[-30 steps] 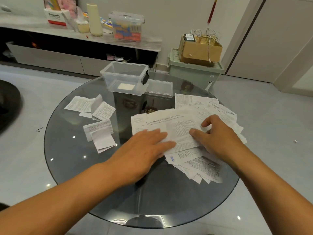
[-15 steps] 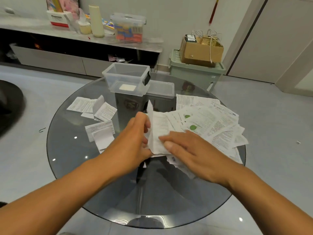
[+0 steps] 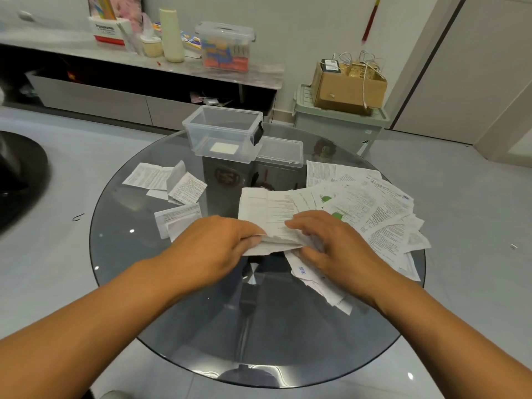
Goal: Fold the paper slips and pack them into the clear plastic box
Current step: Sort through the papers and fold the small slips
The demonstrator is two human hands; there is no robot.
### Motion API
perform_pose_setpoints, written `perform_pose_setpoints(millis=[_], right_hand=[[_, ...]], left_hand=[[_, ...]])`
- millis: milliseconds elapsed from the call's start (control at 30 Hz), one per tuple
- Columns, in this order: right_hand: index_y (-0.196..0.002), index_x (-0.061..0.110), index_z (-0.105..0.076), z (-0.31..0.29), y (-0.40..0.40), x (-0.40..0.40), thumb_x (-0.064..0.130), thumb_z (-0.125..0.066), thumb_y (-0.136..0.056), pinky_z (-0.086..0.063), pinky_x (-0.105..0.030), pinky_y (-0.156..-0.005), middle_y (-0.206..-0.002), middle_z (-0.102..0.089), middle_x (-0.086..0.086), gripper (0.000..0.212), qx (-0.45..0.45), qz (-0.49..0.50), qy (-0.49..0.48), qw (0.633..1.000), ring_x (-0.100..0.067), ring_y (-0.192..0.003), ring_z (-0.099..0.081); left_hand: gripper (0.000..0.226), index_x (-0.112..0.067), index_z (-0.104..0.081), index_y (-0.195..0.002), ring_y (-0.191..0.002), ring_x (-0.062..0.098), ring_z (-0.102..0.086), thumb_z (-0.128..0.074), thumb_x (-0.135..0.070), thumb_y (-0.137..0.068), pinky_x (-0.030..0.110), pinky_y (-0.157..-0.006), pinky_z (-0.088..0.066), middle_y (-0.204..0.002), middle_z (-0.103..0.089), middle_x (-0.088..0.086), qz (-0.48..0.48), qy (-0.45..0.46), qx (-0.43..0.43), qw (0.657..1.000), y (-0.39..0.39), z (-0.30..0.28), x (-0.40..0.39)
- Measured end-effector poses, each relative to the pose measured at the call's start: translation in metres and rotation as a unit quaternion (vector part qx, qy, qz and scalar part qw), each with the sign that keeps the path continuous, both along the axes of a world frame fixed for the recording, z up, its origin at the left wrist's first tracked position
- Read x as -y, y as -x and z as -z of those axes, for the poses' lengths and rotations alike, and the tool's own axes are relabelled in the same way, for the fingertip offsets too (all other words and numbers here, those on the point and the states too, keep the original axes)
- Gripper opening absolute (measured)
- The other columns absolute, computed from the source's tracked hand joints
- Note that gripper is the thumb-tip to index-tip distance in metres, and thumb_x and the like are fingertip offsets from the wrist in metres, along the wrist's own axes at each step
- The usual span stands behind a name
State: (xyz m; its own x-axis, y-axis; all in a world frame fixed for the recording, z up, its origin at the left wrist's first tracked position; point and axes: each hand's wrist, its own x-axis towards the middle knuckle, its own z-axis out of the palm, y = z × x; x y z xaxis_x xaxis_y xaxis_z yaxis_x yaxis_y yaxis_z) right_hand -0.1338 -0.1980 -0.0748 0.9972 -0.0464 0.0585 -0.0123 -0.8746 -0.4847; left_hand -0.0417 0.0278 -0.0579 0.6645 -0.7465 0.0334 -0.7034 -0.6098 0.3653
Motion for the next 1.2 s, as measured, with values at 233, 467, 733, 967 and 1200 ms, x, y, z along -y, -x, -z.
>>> perform_pose_setpoints(millis=[233, 467, 733, 967, 1200], right_hand=[[-0.107, 0.031, -0.077, 0.005, -0.007, -0.006, 0.032, -0.065, -0.099, -0.052, -0.040, -0.086, -0.105, -0.074, 0.013, 0.014, 0.061, -0.015, -0.045, 0.997, -0.009, -0.098, -0.065], [-0.114, 0.037, -0.070, -0.004, 0.002, -0.005, 0.034, -0.070, -0.096, -0.058, -0.046, -0.089, -0.102, -0.077, 0.009, 0.018, -0.040, 0.034, -0.222, 0.974, -0.012, -0.093, -0.072], [-0.146, 0.055, -0.022, -0.001, -0.003, -0.034, 0.054, -0.084, -0.073, -0.054, -0.043, -0.097, -0.130, -0.062, 0.020, 0.096, -0.017, 0.151, -0.127, 0.980, -0.012, -0.112, -0.063], [-0.153, 0.040, -0.027, -0.011, 0.002, -0.023, 0.047, -0.066, -0.094, -0.049, -0.044, -0.096, -0.093, -0.065, 0.014, 0.071, -0.031, 0.185, -0.079, 0.979, -0.015, -0.100, -0.064], [-0.133, 0.047, -0.058, -0.018, 0.005, -0.038, 0.041, -0.052, -0.105, -0.045, -0.007, -0.080, -0.109, -0.072, 0.023, 0.030, 0.055, 0.100, -0.223, 0.968, 0.011, -0.103, -0.061]], left_hand=[[0.110, -0.057, -0.002, -0.152, -0.127, 0.009, -0.044, -0.063, -0.086, -0.066, 0.033, -0.104, -0.044, -0.143, -0.047, -0.024, 0.028, -0.022, -0.077, 0.996, 0.007, -0.006, -0.006], [0.078, -0.057, -0.030, -0.141, -0.094, 0.007, -0.066, -0.079, -0.034, -0.085, 0.029, -0.085, -0.055, -0.101, -0.067, -0.019, -0.071, 0.152, -0.120, 0.978, 0.002, 0.014, 0.002], [0.105, -0.059, -0.004, -0.150, -0.094, 0.010, -0.057, -0.081, -0.028, -0.084, 0.033, -0.087, -0.055, -0.126, -0.052, -0.013, -0.088, 0.180, -0.134, 0.970, 0.007, 0.028, 0.018], [0.032, -0.040, -0.065, -0.128, -0.118, 0.020, -0.045, -0.064, -0.042, -0.096, 0.040, -0.096, -0.042, -0.135, -0.054, -0.015, -0.016, 0.042, 0.068, 0.997, 0.004, 0.028, 0.019], [0.088, -0.054, -0.020, -0.147, -0.112, 0.002, -0.055, -0.079, -0.030, -0.086, 0.030, -0.094, -0.049, -0.127, -0.053, -0.022, -0.045, 0.106, -0.114, 0.987, -0.001, 0.021, 0.014]])
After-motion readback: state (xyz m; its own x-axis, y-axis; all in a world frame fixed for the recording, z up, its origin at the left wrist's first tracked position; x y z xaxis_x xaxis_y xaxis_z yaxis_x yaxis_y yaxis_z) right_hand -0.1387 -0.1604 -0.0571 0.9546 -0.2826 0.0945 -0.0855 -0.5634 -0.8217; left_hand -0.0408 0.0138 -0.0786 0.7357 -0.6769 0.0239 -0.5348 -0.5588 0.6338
